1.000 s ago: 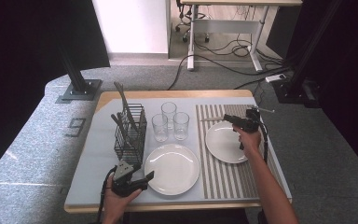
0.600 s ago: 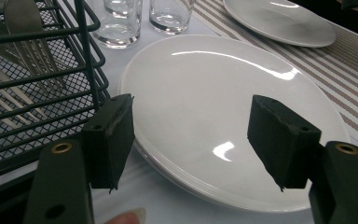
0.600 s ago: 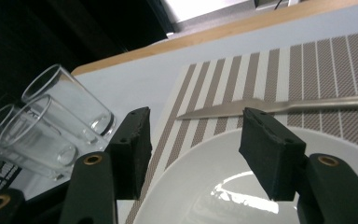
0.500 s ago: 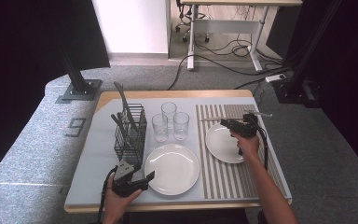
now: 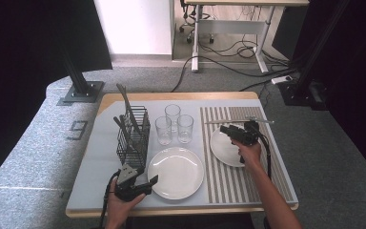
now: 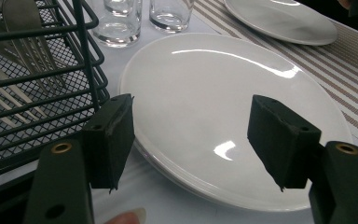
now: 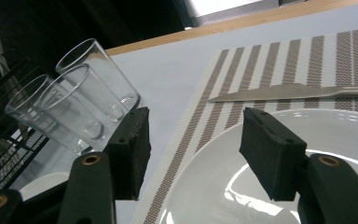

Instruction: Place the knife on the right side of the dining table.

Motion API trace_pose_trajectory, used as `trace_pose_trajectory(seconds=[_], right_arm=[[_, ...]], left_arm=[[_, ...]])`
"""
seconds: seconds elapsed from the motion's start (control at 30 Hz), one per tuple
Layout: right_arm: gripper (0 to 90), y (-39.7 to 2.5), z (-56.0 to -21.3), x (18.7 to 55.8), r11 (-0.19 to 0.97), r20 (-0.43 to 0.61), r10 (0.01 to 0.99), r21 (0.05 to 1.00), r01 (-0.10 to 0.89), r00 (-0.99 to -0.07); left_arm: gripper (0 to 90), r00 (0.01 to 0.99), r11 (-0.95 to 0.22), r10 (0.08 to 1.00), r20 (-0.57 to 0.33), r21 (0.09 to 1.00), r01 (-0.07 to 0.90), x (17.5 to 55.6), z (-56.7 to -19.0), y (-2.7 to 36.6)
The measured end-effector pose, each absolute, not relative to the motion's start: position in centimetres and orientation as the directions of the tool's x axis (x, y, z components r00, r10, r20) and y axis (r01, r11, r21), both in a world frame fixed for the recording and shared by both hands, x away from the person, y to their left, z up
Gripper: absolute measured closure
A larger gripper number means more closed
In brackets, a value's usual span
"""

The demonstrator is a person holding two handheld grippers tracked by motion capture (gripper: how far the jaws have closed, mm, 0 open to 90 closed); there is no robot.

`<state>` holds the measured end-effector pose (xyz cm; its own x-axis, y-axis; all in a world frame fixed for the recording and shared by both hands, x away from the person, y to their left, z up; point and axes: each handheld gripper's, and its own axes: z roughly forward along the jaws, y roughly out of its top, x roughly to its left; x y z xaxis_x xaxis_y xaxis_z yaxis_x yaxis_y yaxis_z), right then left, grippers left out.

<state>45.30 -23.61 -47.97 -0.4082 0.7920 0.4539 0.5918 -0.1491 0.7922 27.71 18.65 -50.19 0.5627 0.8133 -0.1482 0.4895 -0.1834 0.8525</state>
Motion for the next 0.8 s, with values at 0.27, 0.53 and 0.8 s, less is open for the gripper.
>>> trace_pose_trajectory(seconds=[0.27, 0.53, 0.8], right_arm=[[42.6, -22.8, -47.9, 44.3, -0.139, 0.448, 0.777, 0.807, 0.575, -0.441], [42.7, -22.4, -48.1, 43.4, -0.132, 0.441, 0.771, 0.816, 0.563, -0.458], [43.4, -21.5, -47.7, 42.2, -0.128, 0.436, 0.753, 0.832, 0.54, -0.493]], left_arm=[[31.8, 0.565, -0.186, 0.812, -0.146, 0.852, 0.489, 27.7, -50.2, 18.6], [31.7, 0.564, -0.186, 0.813, -0.146, 0.852, 0.489, 27.7, -50.2, 18.6], [31.7, 0.564, -0.186, 0.813, -0.146, 0.853, 0.488, 27.7, -50.1, 18.6]])
